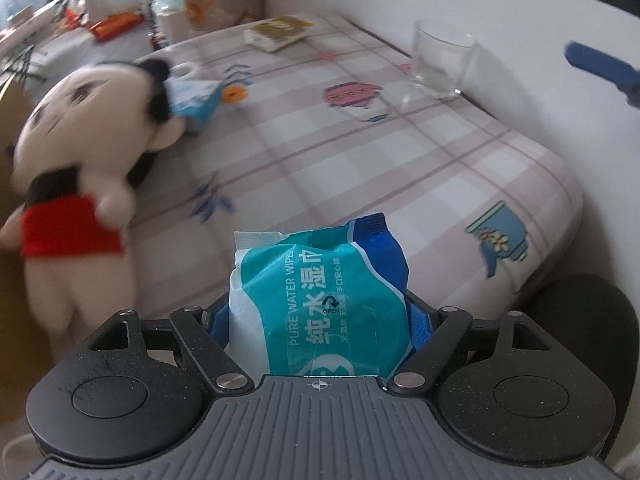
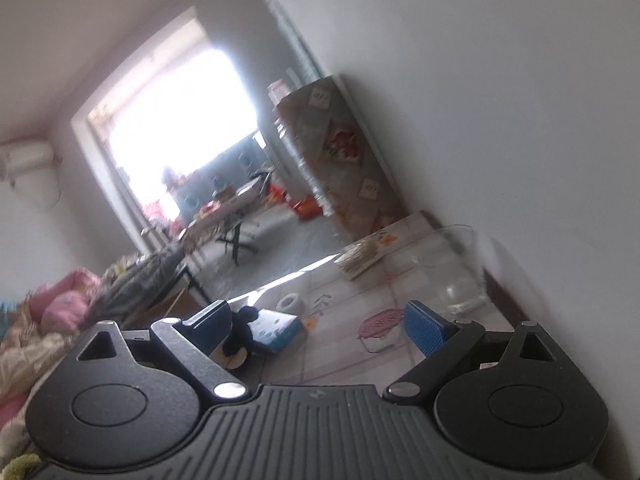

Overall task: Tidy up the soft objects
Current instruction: 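Lift the wipes pack with the left tool while the right tool reaches the blue bandage box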

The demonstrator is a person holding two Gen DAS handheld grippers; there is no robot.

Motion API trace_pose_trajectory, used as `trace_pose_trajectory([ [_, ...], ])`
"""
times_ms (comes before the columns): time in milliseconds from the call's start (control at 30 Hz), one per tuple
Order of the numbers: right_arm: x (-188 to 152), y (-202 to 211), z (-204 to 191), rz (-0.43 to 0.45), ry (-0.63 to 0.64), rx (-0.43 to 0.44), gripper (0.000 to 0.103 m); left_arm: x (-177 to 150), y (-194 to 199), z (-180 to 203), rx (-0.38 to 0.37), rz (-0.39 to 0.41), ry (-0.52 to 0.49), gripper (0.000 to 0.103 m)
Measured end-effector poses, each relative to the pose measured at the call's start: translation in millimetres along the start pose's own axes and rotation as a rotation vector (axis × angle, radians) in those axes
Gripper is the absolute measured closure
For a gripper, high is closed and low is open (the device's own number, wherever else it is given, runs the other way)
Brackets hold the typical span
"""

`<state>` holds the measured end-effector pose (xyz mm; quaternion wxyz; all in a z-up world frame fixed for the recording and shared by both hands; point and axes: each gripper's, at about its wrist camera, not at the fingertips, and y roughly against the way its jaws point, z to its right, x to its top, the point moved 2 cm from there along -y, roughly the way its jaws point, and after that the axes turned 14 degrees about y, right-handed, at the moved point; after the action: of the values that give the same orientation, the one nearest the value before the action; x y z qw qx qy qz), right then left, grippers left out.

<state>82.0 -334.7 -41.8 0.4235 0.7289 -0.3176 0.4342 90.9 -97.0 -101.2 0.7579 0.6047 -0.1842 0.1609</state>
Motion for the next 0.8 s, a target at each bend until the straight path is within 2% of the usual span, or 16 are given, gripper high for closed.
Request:
trace_pose_trajectory([
  [167,17,-46,-22,-0.114,0.09,0.092,0.008,-9,3,-18,-0.015,0.017,0.011,0.017],
  [233,21,-71,-31,-0.179,0.144,0.122,0.008,-11,3,-22,-0.042,0.018,0.005,0.02],
  [300,23,-99,-45,-0.25,0.247,0.142,0.008,-12,5,-28,-0.067,0.024,0.028,0.021],
  [400,24,-134,-68,-0.309,0.44,0.151,0.008,-12,7,-39,-0.079,0.041,0.061,0.022],
  [600,10,-209,-103,-0.379,0.782,0.241,0.007,-10,8,-60,-0.104,0.028,0.117,0.023],
  [700,-6,-248,-112,-0.438,0.898,0.275,0.008,-9,7,-68,-0.122,0.013,0.137,0.023],
  [800,-15,-280,-116,-0.485,0.955,0.294,0.008,-9,6,-73,-0.138,-0.002,0.147,0.023],
])
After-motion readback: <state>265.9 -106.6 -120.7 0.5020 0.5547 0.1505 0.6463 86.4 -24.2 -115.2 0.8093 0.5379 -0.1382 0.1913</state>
